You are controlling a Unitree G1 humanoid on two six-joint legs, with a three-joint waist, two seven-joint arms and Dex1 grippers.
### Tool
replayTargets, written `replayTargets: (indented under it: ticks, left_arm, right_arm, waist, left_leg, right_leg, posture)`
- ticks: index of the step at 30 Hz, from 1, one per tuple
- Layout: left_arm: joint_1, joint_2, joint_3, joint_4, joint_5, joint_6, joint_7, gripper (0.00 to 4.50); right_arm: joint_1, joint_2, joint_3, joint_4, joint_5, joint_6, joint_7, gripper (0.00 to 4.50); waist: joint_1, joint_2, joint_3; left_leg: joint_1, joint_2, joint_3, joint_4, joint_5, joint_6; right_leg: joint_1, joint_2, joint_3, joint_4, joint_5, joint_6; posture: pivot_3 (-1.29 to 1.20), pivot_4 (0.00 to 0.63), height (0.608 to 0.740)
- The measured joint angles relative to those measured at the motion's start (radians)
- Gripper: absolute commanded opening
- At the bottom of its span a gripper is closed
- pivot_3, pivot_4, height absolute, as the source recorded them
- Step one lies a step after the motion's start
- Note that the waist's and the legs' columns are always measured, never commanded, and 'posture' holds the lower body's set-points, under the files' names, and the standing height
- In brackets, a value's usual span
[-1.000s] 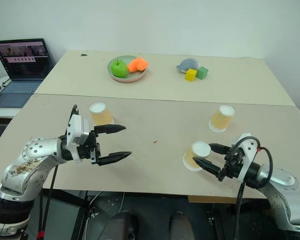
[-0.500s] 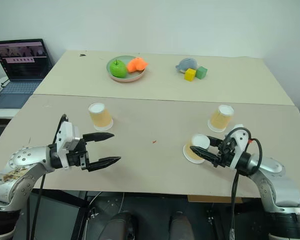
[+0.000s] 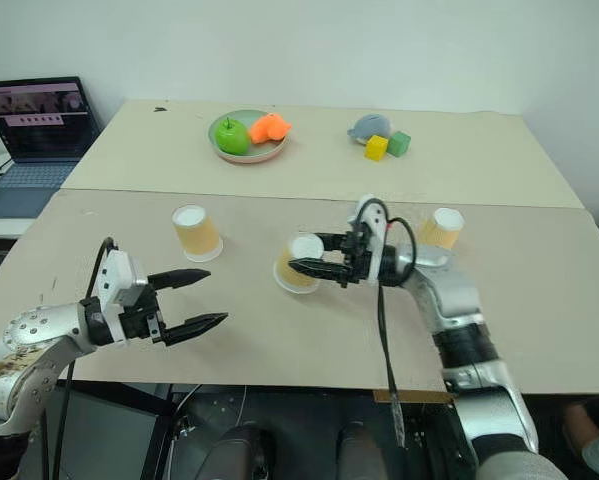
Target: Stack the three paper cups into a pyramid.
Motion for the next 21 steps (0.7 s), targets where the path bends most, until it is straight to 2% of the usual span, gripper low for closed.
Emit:
replayTargets:
  ticks: [4, 14, 15, 17, 18, 21]
  left_arm:
    - [0.010, -0.005, 0.001, -0.039, 0.000, -0.001, 0.014, 4.50]
    - [0.002, -0.042, 0.001, -0.058, 0.021, -0.017, 0.077, 4.50]
    - [0.003, -0.043, 0.001, -0.057, 0.023, -0.022, 0.079, 4.50]
    - [0.003, -0.045, 0.001, -0.058, 0.024, -0.026, 0.081, 4.50]
    - [0.003, -0.046, 0.001, -0.057, 0.026, -0.029, 0.082, 4.50]
    - [0.003, -0.051, 0.001, -0.058, 0.029, -0.039, 0.088, 4.50]
  right_arm:
    - [-0.077, 0.052, 0.010, 0.155, -0.051, -0.068, 0.045, 2.67]
    - [-0.171, 0.101, 0.030, 0.355, -0.138, -0.182, 0.119, 2.67]
    - [-0.176, 0.102, 0.029, 0.368, -0.146, -0.190, 0.122, 3.62]
    - [-0.179, 0.104, 0.027, 0.387, -0.151, -0.205, 0.126, 4.02]
    - [-0.179, 0.105, 0.027, 0.397, -0.157, -0.215, 0.128, 4.47]
    - [-0.178, 0.102, 0.018, 0.410, -0.163, -0.210, 0.132, 4.47]
  waist:
    - [-0.004, 0.000, 0.000]
    - [-0.007, 0.001, 0.000]
    - [-0.007, 0.001, 0.000]
    - [-0.007, 0.001, 0.000]
    - [-0.007, 0.001, 0.000]
    - [-0.008, 0.001, 0.000]
  left_leg:
    - [0.000, 0.000, 0.000, 0.000, 0.000, -0.001]
    - [-0.001, 0.000, 0.000, 0.000, 0.001, -0.002]
    - [-0.001, 0.000, 0.000, 0.000, 0.001, -0.002]
    - [-0.001, 0.000, 0.001, 0.000, 0.001, -0.002]
    - [-0.002, 0.000, 0.001, 0.000, 0.001, -0.002]
    - [-0.003, -0.001, 0.001, 0.000, 0.001, -0.003]
  right_leg:
    - [-0.001, 0.000, 0.000, 0.002, 0.000, 0.000]
    - [-0.004, 0.000, 0.001, 0.006, 0.000, -0.001]
    - [-0.005, 0.000, 0.001, 0.006, 0.000, -0.001]
    - [-0.005, 0.000, 0.001, 0.006, 0.000, -0.001]
    - [-0.005, 0.000, 0.001, 0.006, 0.000, -0.001]
    - [-0.007, 0.000, 0.002, 0.007, 0.000, -0.001]
  posture:
    - [0.00, 0.150, 0.678]
    - [0.00, 0.150, 0.678]
    - [0.00, 0.150, 0.678]
    - [0.00, 0.150, 0.678]
    - [0.00, 0.150, 0.678]
    - [0.00, 0.150, 0.678]
